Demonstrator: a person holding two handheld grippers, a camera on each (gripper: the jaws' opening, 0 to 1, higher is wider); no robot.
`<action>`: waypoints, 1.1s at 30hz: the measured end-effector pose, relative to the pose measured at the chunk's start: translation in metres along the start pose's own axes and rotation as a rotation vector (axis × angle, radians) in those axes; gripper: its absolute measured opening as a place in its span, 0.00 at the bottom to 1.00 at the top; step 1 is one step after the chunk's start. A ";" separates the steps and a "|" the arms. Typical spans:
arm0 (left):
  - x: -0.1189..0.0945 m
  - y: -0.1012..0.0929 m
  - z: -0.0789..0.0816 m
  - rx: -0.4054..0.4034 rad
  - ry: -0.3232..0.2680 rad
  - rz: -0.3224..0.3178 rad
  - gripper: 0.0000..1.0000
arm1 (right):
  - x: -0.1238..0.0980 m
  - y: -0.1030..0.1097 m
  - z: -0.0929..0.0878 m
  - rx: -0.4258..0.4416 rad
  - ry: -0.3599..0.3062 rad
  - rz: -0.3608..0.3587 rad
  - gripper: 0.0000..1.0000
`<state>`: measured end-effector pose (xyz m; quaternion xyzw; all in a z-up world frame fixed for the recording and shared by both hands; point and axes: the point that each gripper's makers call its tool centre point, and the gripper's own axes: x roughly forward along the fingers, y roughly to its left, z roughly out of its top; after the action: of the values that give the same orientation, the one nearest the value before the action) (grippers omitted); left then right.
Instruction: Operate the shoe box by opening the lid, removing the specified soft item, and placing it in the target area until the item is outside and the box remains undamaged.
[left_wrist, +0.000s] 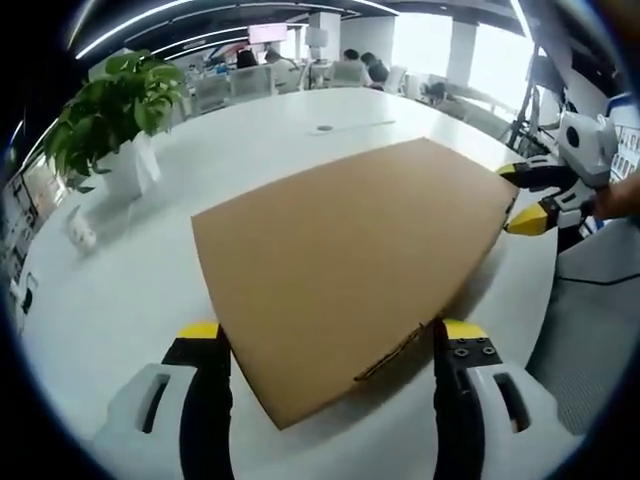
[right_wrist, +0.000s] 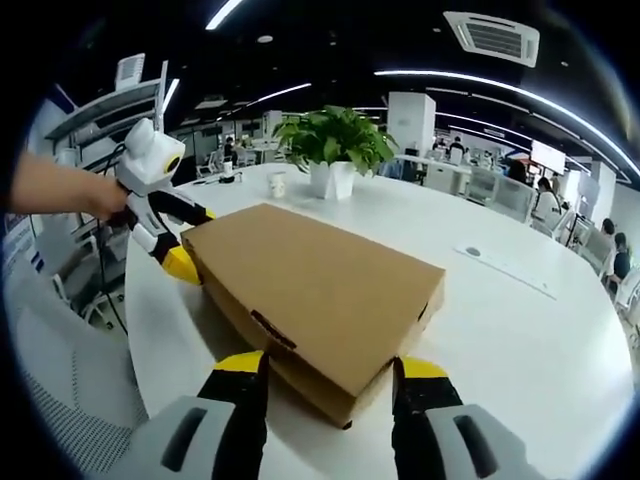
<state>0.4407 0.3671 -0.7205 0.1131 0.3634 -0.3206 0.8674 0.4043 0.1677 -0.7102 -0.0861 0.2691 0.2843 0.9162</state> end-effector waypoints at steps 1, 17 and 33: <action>-0.001 0.000 0.001 -0.003 -0.003 -0.003 0.83 | -0.001 0.000 0.001 0.000 -0.002 0.000 0.46; -0.010 -0.002 0.010 0.001 -0.011 -0.017 0.83 | -0.008 0.001 0.010 -0.025 0.002 0.012 0.46; -0.020 0.000 0.023 0.024 -0.048 -0.012 0.82 | -0.019 0.001 0.029 -0.019 -0.039 0.024 0.49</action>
<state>0.4426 0.3672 -0.6900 0.1136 0.3395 -0.3328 0.8724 0.4037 0.1682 -0.6756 -0.0861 0.2494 0.2995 0.9169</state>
